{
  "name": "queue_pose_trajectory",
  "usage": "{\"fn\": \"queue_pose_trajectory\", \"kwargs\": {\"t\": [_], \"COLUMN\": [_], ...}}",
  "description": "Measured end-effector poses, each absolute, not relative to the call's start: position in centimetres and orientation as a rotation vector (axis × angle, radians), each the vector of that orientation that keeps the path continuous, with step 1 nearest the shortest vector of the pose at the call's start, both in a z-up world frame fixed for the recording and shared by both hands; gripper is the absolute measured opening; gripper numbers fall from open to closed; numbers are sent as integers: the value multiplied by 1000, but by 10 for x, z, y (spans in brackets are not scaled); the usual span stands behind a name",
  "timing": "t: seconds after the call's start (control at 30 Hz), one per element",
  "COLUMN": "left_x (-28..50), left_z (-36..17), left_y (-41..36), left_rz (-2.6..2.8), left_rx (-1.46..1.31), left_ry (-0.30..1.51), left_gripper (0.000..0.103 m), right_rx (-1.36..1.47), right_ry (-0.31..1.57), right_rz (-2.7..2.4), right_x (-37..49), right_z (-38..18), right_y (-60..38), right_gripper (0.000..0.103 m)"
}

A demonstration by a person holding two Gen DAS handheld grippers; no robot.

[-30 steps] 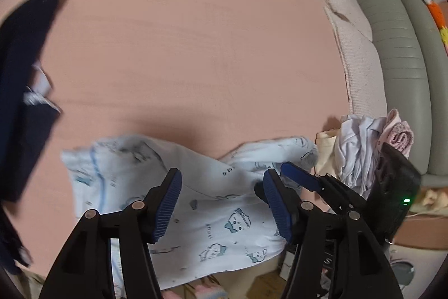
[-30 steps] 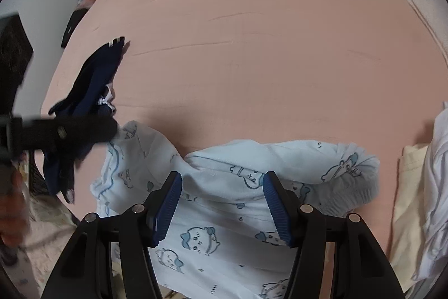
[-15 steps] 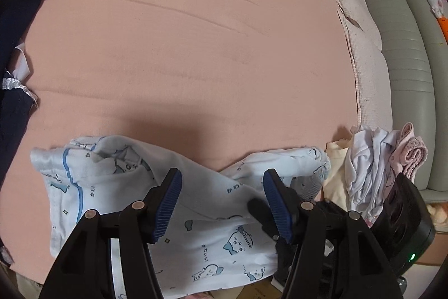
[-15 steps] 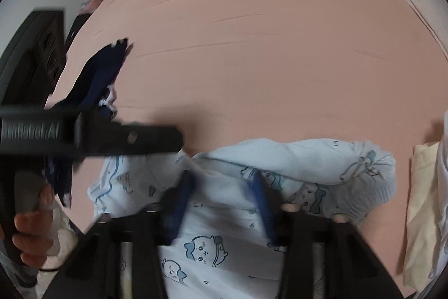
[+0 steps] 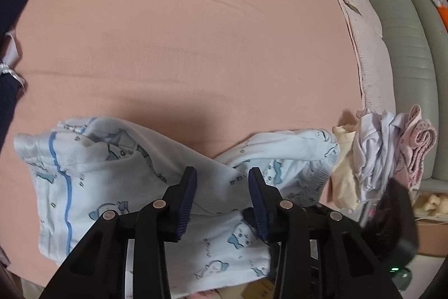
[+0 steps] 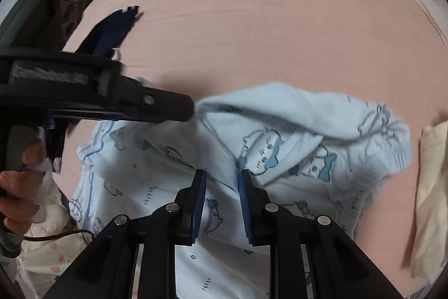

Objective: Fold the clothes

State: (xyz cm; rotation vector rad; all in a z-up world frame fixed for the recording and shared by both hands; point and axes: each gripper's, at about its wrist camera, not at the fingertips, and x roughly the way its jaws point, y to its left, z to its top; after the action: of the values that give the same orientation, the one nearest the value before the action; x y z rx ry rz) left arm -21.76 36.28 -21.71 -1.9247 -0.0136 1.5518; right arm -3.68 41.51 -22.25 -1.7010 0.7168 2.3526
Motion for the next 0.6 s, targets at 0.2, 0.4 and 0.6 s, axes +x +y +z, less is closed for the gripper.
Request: {"fn": "queue_pose_trajectory", "kwargs": {"t": [0.2,0.4,0.6], "left_x": [-213,-191,-182], "left_z": [-216,-224,-228], "left_y": [373,377,363], "left_rz": [1568,1643,1685], "left_rx": [-1903,-1809,-1747], "left_ry": [26,181,172], "left_gripper": [50,34,26], "right_rx": [-1695,-1683,-1729], "right_ry": [701,654,651], "right_rz": [2343,2362,2341], "right_x": [-34,-31,-28], "right_z": [-230,-228,-223], "right_y": [412,406,408], "right_gripper": [22,22,23]}}
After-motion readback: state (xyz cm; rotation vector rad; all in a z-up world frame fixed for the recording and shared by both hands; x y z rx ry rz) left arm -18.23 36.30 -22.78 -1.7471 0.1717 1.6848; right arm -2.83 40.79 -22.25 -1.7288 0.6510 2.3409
